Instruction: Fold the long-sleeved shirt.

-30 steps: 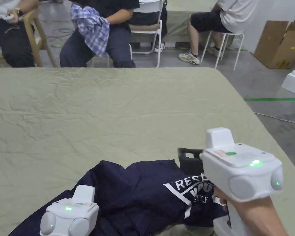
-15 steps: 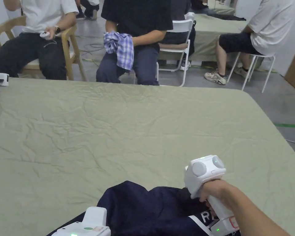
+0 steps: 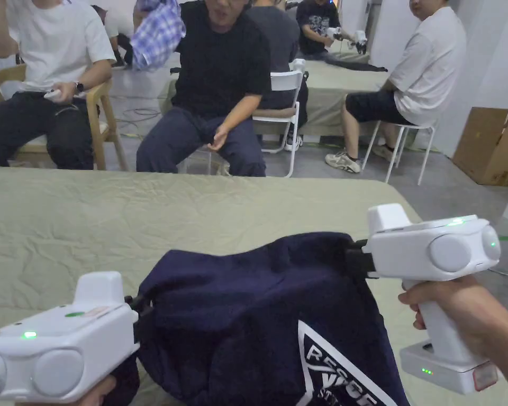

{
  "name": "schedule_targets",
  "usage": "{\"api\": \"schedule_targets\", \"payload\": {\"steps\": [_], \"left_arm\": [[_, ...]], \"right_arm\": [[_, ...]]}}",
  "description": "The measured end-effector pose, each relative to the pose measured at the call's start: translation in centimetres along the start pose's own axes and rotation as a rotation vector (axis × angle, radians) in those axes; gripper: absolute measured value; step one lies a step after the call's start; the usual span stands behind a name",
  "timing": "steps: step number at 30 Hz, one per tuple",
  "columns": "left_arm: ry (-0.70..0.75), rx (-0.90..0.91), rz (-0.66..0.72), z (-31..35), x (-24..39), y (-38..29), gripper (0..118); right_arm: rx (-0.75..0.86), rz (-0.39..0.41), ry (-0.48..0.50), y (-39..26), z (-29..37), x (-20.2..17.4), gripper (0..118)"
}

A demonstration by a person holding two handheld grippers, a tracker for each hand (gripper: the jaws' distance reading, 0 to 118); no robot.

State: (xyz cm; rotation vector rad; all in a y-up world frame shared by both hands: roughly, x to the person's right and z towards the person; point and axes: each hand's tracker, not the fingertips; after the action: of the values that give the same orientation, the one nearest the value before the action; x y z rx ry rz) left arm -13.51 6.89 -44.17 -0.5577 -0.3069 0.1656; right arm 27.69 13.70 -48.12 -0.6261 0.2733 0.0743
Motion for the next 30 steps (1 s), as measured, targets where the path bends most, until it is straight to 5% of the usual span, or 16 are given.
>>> {"api": "schedule_targets", "payload": {"steps": [9, 16, 23, 30], "left_arm": [[0.005, 0.336, -0.200, 3.8, 7.4, 24.7, 10], [0.118, 0.444, -0.276, 5.7, 11.1, 37.0, 10], [0.174, 0.461, -0.280, 4.7, 10.7, 37.8, 10], [0.182, 0.334, -0.266, -2.0, 7.6, 29.4, 10]], "right_arm": [[0.377, 0.100, -0.167, 18.3, 11.5, -0.5, 6], [0.510, -0.021, -0.223, 29.1, 13.1, 0.9, 6], [0.527, -0.016, -0.228, 29.9, 11.2, 0.5, 6], [0.413, -0.081, -0.210, 21.6, 2.9, 1.2, 6]]}}
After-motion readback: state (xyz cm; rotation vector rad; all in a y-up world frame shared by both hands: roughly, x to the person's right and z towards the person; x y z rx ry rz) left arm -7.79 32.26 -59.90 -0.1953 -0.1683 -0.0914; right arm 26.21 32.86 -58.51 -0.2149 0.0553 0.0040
